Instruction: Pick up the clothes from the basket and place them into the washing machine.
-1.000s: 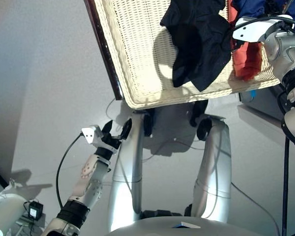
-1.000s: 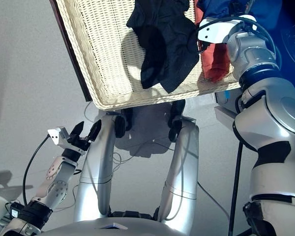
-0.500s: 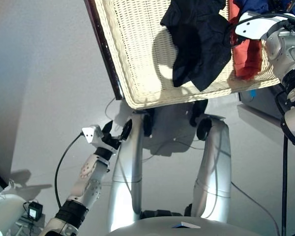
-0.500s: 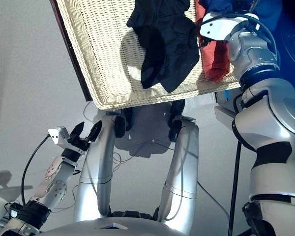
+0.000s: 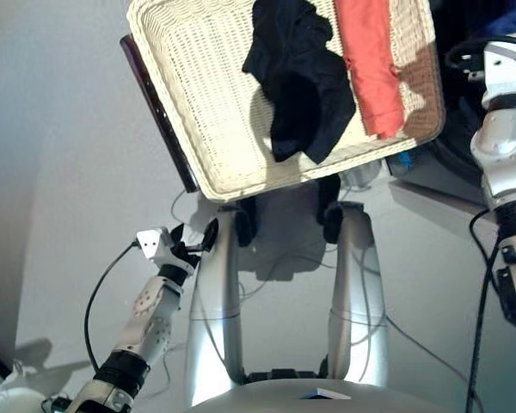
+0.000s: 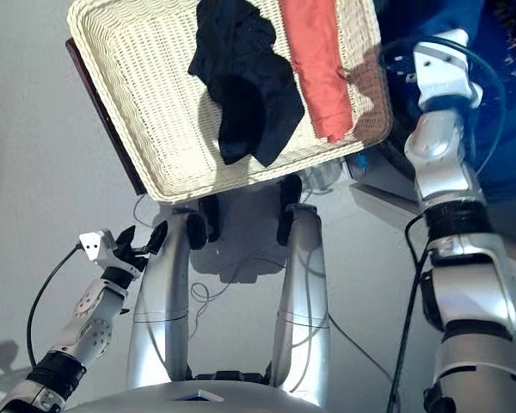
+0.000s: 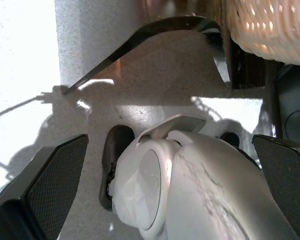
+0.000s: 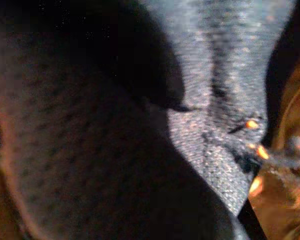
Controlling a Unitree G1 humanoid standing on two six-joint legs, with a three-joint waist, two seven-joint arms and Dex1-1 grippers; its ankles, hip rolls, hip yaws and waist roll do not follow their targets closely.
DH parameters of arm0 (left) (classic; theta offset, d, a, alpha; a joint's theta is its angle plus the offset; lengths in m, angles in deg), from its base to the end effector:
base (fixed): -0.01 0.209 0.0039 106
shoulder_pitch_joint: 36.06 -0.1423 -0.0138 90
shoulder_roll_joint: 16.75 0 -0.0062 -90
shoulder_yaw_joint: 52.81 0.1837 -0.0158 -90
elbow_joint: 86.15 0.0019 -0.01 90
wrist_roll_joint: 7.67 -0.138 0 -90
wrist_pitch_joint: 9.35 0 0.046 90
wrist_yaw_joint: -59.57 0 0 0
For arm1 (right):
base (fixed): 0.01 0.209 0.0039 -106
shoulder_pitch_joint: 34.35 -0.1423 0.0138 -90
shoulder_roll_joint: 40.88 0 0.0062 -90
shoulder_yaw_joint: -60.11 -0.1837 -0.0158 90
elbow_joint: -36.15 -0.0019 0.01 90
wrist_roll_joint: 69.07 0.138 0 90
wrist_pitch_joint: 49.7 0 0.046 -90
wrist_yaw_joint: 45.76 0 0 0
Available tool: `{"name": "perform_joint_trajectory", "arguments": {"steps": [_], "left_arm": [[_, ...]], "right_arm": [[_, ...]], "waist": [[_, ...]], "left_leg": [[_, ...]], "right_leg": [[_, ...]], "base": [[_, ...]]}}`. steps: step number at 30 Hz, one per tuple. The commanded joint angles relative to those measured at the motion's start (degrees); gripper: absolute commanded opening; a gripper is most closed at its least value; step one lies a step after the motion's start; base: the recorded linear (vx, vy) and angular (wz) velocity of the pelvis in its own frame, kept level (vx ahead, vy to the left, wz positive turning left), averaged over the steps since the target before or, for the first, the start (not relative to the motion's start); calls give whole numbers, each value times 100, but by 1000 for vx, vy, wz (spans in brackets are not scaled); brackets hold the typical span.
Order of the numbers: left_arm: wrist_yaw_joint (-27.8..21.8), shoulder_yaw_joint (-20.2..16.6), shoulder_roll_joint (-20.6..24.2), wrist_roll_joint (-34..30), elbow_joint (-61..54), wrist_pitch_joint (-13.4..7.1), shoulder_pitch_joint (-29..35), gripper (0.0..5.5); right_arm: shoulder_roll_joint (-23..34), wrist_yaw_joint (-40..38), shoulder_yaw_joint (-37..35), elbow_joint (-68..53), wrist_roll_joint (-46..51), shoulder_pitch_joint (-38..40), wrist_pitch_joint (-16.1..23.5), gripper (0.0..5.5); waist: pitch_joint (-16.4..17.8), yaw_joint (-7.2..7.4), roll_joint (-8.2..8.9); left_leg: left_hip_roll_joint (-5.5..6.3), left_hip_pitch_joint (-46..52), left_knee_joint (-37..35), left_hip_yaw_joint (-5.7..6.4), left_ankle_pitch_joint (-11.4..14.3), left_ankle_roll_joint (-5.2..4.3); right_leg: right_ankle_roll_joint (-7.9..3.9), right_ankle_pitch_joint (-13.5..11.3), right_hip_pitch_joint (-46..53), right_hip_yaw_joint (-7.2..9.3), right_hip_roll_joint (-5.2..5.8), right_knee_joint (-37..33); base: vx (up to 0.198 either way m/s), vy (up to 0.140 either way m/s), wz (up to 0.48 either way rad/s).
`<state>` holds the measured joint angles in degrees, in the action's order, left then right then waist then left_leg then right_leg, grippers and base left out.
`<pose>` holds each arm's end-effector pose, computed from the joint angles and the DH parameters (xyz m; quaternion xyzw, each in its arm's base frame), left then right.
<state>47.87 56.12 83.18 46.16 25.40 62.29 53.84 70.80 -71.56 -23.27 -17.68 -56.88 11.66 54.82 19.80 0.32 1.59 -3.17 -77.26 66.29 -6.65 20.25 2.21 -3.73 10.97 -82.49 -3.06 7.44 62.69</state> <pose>0.1821 0.2141 -0.0096 -0.2103 0.0705 -0.0723 0.9724 0.3206 -0.2580 0.1864 -0.1695 -0.2394 -0.2465 0.9237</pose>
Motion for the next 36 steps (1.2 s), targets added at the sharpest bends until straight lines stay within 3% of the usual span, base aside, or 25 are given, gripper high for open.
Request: {"name": "perform_joint_trajectory", "arguments": {"steps": [1, 10, 15, 21, 28, 36], "left_arm": [[-169, 100, -266, -194, 243, -102, -206, 550], [-139, 267, -267, -187, 515, 66, 47, 550], [-70, 329, -210, -158, 354, 128, 203, 550], [10, 211, -179, 79, -35, 10, 377, 550], [-56, 304, -144, 104, -168, 34, 383, 550], [-120, 383, -95, 185, -289, 140, 300, 550]], "right_arm": [[-289, 38, -376, -408, 1310, -45, 958, 0], [-813, 644, -390, 40, 3639, -828, 1436, 0], [-900, 670, -156, -87, 3801, -1073, 1356, 0], [-840, 612, 59, 205, 3874, -1618, 1240, 0], [-646, 772, 25, 1420, 4674, -2408, 1193, 0], [-209, 1014, 41, 2985, 5805, -3450, 1026, 0]], "waist": [[-390, 23, -78], [-467, 105, -34], [-414, 194, -14], [-227, 255, -8], [-309, 262, -77], [-350, 142, -145]], "left_leg": [[20, 75, -841, 160, -672, -98], [-34, 185, -925, 91, -663, -136], [-130, 248, -925, -30, -596, -129], [-305, 389, -859, -233, -436, -93], [-310, 315, -709, -183, -371, -97], [-269, 239, -800, -200, -415, -126]], "right_leg": [[225, 96, 470, 317, -63, -365], [241, 30, 533, 198, -135, -520], [248, -46, 535, 103, -235, -615], [225, -165, 569, -59, -390, -733], [257, -140, 461, -84, -406, -649], [251, -206, 392, -60, -375, -687]], "base": [[0, 0, 0], [0, 0, 0], [0, 0, 0], [10, 52, -240], [1, 1, -31], [0, 0, 0]]}}
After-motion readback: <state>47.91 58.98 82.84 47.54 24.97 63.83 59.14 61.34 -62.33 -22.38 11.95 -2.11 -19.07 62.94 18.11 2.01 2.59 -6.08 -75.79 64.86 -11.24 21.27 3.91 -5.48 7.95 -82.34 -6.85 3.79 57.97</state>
